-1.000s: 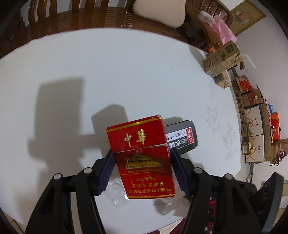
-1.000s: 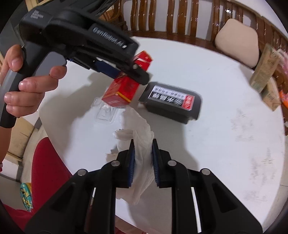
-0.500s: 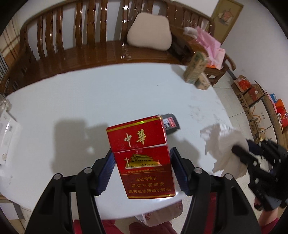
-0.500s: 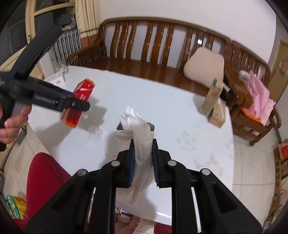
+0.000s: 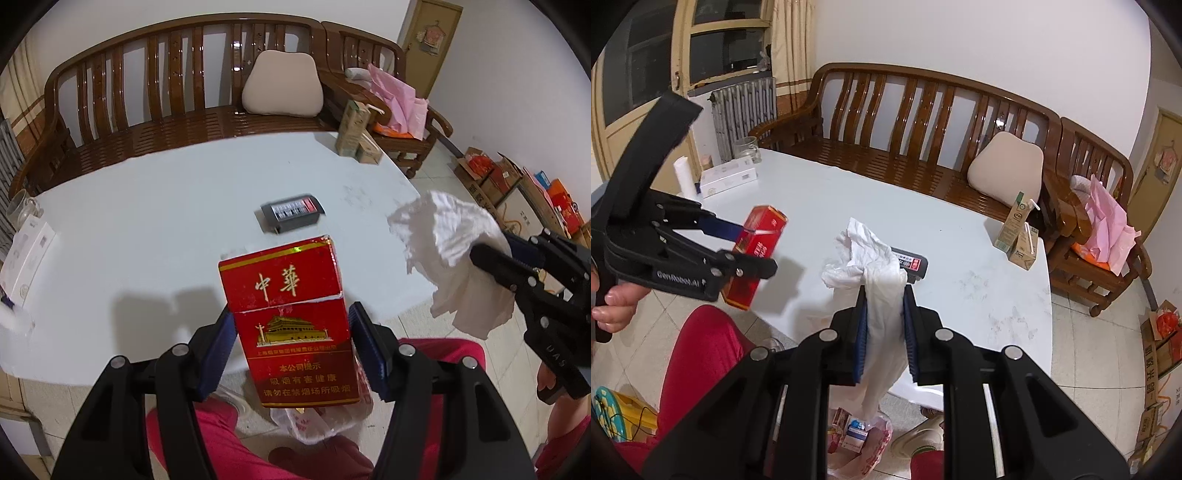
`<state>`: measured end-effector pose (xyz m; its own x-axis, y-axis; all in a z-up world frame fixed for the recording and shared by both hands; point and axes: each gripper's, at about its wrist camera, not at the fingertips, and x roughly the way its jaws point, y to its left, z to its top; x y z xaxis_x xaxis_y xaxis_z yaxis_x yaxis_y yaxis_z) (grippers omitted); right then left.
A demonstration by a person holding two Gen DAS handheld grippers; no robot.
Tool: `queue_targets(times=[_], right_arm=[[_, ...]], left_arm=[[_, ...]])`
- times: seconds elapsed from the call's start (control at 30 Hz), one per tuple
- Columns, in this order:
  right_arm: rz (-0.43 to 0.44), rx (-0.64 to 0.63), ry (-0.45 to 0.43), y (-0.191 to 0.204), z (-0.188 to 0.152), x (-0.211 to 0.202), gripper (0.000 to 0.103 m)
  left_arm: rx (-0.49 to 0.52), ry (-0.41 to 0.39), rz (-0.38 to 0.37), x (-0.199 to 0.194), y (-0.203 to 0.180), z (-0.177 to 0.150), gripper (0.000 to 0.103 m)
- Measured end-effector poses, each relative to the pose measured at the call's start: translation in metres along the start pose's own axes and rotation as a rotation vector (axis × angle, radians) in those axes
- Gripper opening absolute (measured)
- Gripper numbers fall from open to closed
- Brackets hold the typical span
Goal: Collect trash
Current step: 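Lift the cigarette pack and tissue and carry them down over the bag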
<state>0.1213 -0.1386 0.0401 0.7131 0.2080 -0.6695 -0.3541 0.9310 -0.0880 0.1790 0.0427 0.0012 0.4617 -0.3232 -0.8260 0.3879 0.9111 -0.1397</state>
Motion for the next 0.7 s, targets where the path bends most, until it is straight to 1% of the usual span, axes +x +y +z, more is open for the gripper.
queue_targets(times=[0.17,0.37,0.53,0.7], right_arm=[[0.009,-0.006,0.004,0.014,-0.019,-0.014,0.018],[0.009,-0.008,0.034,0.027,-0.044,-0.021,0.018],[0.002,0.004,0.050,0.032,-0.064,-0.026,0.018],[0.012,0.017,0.078,0.038,-0.084,-0.023,0.018]], left_arm=[[0.010,0.017,-0.015,0.000,-0.013,-0.027,0.060],[-0.004,0.051,-0.051,0.011,-0.020,-0.056,0.060],[0.012,0.064,-0.037,0.021,-0.028,-0.075,0.060],[0.015,0.104,-0.041,0.036,-0.034,-0.094,0.060]])
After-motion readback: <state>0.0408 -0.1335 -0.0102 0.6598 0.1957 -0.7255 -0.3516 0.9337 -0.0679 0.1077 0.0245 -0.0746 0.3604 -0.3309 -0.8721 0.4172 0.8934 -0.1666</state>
